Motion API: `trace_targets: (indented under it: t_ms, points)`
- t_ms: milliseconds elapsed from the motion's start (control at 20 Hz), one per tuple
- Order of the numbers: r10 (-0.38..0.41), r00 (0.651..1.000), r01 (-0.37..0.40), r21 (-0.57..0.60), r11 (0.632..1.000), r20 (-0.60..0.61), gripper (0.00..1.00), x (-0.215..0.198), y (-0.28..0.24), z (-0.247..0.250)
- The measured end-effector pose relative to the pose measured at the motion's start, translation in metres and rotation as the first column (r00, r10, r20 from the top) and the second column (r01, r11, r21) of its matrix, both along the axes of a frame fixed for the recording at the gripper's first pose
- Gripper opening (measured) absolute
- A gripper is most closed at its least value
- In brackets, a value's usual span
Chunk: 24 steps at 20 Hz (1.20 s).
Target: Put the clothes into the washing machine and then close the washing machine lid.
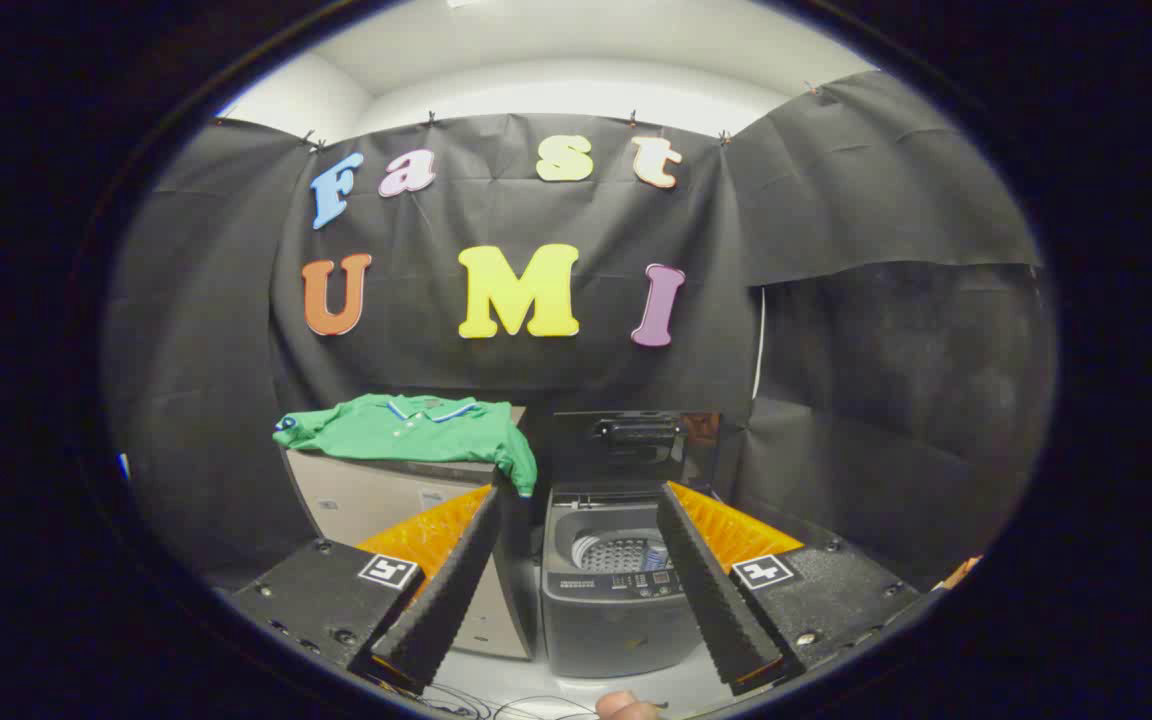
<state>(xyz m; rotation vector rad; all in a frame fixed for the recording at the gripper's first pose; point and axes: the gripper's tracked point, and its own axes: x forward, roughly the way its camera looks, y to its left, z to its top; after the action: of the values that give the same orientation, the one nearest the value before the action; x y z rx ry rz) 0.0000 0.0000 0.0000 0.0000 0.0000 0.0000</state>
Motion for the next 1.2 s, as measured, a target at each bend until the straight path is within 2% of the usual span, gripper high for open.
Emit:
trace_targets:
  t_ms: [350, 800, 1200]
  points:
    - [0.016, 1.0, -0.016, -0.004, 1.0, 0.015, 0.99, -0.001, 0.005, 0.009]
    - [0.032, 0.999, -0.032, 0.004, 0.999, 0.015, 0.99, 0.011, 0.038, 0.025]
    - [0.035, 0.999, -0.036, 0.081, 0.996, 0.01, 0.99, 0.036, 0.086, 0.061]
